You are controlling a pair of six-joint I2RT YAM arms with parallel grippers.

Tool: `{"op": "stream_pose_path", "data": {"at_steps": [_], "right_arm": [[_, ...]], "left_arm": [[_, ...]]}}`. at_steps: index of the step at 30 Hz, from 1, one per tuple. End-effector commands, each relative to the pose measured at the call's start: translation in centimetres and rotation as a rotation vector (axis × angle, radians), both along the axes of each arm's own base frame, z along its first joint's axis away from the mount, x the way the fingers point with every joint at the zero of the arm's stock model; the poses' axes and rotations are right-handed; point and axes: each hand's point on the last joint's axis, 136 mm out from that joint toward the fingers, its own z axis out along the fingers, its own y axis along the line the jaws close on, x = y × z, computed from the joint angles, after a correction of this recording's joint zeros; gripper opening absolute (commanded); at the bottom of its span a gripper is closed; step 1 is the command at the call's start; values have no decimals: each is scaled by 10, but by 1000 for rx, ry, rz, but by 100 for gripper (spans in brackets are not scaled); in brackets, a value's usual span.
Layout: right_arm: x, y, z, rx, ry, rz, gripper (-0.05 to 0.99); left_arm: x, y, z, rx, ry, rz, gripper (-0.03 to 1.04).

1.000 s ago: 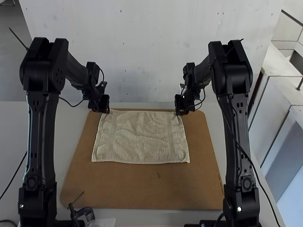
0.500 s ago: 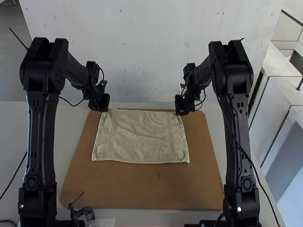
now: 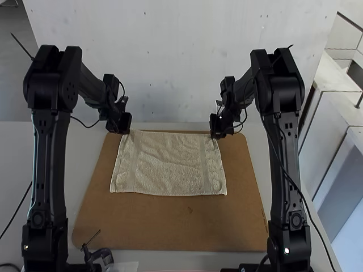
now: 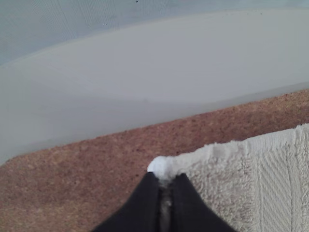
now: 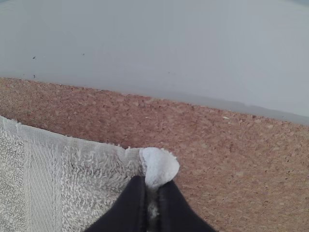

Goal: Fold the towel.

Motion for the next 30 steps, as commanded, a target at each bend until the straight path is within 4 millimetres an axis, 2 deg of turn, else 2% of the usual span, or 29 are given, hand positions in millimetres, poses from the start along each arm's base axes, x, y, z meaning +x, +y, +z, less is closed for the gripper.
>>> {"op": "stream_pose_path", "data": {"at_steps": [1, 14, 16, 19, 24, 30], "right_arm": [[-1, -1, 17, 11, -25, -6, 2], [1, -12, 57, 26, -95, -31, 2], [-1, -13, 63, 27, -103, -32, 2], [-3, -14, 71, 30, -118, -34, 2], [-9, -16, 84, 33, -136, -35, 2], [-20, -18, 106, 39, -169, -35, 2]], "left_arm": [[-10, 0, -6, -9, 26, 2, 2], [-21, -3, 21, -17, -22, -8, 2], [-24, -3, 23, -17, -22, -8, 2], [-25, -5, 37, -19, -55, -13, 2], [-30, -3, 49, -20, -75, -8, 2], [-44, -2, 68, -17, -100, -8, 2]]}}
